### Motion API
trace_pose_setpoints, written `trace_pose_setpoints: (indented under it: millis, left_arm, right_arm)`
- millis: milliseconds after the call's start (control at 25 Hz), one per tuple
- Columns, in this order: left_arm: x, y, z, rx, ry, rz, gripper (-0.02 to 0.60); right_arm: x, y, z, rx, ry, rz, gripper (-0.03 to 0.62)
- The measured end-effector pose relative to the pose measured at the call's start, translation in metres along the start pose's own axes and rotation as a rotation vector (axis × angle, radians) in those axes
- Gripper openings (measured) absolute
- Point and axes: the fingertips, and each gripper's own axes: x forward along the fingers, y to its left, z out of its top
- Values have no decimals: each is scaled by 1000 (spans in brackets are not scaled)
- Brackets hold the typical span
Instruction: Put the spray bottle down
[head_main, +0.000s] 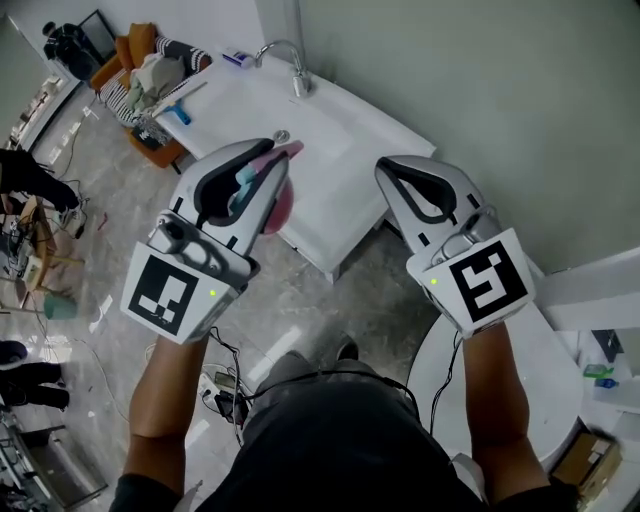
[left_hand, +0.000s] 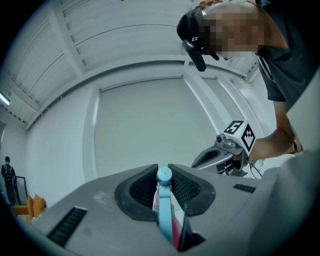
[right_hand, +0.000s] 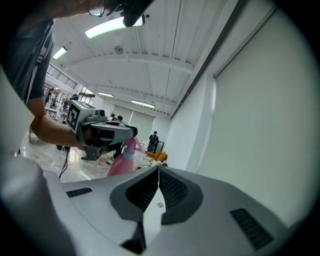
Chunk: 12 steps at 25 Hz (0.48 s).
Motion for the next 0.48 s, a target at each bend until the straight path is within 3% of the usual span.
trace_pose_setpoints:
  millis: [480]
  left_arm:
    - [1, 16, -20, -6, -21, -67, 61]
  right_arm:
    - [19, 4, -11, 3, 18, -68, 8]
